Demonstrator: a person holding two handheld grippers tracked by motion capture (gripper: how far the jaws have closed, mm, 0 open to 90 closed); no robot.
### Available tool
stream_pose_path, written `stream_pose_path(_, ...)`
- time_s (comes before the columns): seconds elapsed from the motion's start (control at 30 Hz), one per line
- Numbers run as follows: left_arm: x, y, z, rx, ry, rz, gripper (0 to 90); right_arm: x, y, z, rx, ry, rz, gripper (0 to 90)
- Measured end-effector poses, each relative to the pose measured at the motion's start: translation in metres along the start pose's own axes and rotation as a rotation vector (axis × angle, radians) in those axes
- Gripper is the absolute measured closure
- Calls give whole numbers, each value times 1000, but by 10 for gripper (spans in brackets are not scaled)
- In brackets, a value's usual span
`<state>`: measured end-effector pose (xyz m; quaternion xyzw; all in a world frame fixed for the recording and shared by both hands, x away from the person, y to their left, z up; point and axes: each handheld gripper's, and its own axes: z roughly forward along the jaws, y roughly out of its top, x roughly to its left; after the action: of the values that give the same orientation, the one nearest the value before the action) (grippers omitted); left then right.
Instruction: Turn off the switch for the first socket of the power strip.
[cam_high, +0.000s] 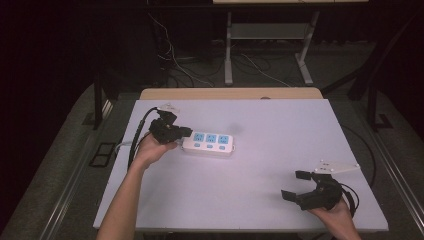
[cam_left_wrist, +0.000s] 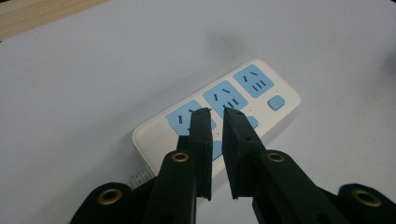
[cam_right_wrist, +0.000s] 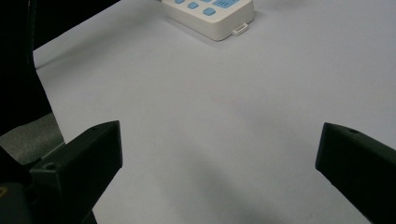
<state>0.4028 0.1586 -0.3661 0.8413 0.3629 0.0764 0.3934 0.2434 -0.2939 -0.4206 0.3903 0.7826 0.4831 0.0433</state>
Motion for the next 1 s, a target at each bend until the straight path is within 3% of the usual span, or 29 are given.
stream_pose_path(0.2, -3, -5, -17, -53, 8, -22, 737, 1, 0, 0, 2, 2, 0, 3)
stream_pose_path(0.3, -3, -9, -25, -100, -7, -61, 670, 1, 0, 0, 2, 3, -1, 3)
stream_pose_path(0.37, -4, -12, -29, -108, -1, -72, 610, 1, 0, 0, 2, 4, -1, 3)
stream_pose_path(0.53, -6, -19, -37, -128, 6, -102, 363, 1, 0, 1, 3, 4, -2, 3)
stream_pose_path(0.7, -10, -27, -45, -180, -8, -109, 256, 1, 0, 1, 3, 3, -1, 3)
stream_pose_path(0.87, -18, -34, -50, -189, -4, -112, 100, 1, 0, 1, 4, 3, -1, 3)
stream_pose_path(0.93, -21, -36, -50, -170, 8, -109, 19, 1, 0, 2, 4, 3, -3, 3)
stream_pose_path(1.0, -24, -39, -51, -168, 7, -103, 0, 2, 0, 2, 4, 3, -2, 3)
